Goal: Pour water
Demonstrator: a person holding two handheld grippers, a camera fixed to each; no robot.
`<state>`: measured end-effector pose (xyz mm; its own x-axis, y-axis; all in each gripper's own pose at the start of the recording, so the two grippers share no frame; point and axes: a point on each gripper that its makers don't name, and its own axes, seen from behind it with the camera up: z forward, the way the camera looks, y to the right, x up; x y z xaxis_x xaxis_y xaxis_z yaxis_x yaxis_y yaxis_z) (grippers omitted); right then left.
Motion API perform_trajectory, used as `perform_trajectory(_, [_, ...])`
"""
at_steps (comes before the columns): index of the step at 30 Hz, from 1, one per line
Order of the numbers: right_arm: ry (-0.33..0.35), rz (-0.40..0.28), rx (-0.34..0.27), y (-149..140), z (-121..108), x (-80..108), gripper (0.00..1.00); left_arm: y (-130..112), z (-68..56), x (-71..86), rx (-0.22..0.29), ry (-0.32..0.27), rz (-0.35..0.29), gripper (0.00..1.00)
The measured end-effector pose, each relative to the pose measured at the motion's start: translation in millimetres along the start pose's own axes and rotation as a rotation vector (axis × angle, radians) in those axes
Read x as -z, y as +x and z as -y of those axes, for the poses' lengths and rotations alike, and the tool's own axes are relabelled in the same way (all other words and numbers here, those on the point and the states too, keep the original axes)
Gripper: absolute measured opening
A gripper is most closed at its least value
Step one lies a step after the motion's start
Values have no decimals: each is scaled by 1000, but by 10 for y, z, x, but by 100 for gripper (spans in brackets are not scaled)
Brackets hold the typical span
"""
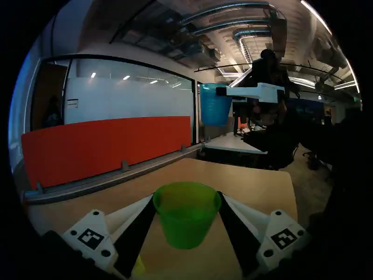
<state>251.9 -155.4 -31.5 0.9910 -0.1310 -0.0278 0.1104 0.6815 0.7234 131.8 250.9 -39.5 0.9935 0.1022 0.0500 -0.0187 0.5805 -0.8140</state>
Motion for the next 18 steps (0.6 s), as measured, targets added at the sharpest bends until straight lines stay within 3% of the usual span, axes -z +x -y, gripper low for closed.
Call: perform_trajectory(18, [9,41,-7,-151,-19,60,93,-60,7,5,-12,-6,35,89])
